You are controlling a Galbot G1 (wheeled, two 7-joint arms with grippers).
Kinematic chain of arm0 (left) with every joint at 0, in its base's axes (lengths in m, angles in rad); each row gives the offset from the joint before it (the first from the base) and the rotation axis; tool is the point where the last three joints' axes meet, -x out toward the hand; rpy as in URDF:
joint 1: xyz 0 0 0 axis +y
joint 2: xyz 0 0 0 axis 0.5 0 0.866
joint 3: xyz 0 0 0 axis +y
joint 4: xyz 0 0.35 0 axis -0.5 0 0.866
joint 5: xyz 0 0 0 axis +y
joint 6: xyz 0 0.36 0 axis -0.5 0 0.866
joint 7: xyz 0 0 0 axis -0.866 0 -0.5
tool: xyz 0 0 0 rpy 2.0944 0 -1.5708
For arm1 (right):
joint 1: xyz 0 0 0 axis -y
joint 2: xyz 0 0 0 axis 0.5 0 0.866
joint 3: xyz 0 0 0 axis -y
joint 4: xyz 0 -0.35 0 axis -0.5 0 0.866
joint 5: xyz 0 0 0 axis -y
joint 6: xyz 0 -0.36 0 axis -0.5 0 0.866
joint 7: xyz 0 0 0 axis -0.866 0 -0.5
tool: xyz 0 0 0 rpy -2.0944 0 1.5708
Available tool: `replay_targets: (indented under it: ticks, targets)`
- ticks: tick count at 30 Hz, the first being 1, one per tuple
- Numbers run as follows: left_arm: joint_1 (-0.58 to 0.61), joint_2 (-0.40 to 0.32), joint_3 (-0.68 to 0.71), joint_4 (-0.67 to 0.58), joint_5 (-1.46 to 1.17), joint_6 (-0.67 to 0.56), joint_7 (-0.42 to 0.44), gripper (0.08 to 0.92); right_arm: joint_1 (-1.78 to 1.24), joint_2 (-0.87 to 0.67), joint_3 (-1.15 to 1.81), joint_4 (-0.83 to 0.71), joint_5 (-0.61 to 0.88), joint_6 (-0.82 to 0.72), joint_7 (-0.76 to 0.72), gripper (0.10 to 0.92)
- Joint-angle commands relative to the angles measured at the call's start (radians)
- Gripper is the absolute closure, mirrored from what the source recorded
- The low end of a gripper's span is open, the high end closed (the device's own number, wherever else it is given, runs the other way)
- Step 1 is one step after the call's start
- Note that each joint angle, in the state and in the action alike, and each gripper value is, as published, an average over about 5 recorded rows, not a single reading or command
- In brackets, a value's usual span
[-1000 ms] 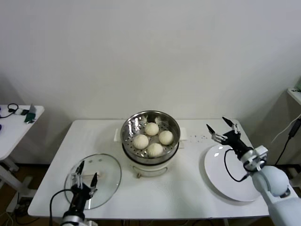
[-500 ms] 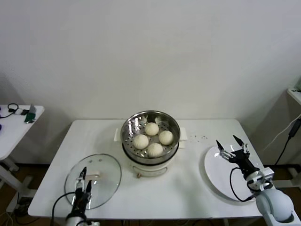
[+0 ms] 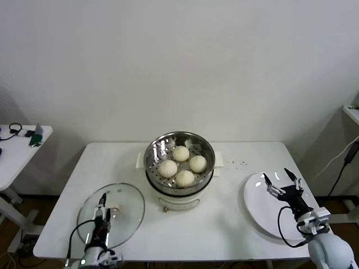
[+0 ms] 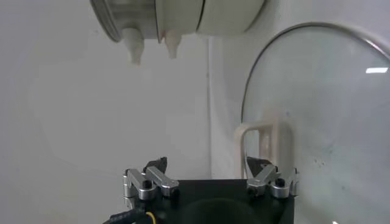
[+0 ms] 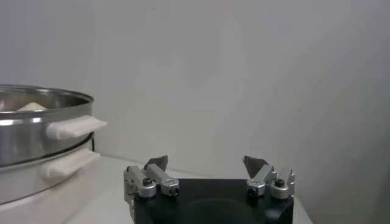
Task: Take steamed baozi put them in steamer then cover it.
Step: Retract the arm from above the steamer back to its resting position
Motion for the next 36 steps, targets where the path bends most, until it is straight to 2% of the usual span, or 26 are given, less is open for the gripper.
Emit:
replay_targets:
  ticks: [1, 19, 23, 36]
  targets:
    - [-0.076, 0.007, 0.001, 0.072, 0.019, -0.001, -0.01, 0.177, -0.018, 0.02, 0.014, 0.002, -0.023, 0.003, -0.001, 0.203]
    - [-0.123, -0.005, -0.005, 0.129, 0.009, -0.016, -0.021, 0.197, -0.024, 0.055, 0.012, 0.007, -0.07, 0.014, -0.016, 0.203]
    - [-0.117, -0.002, -0.003, 0.121, 0.006, -0.017, -0.022, 0.291, -0.02, 0.061, 0.009, 0.005, -0.075, 0.013, -0.017, 0.203]
    - [-0.085, 0.022, 0.001, 0.045, -0.033, -0.002, -0.017, 0.672, -0.007, 0.068, 0.005, -0.01, -0.096, 0.015, -0.019, 0.203]
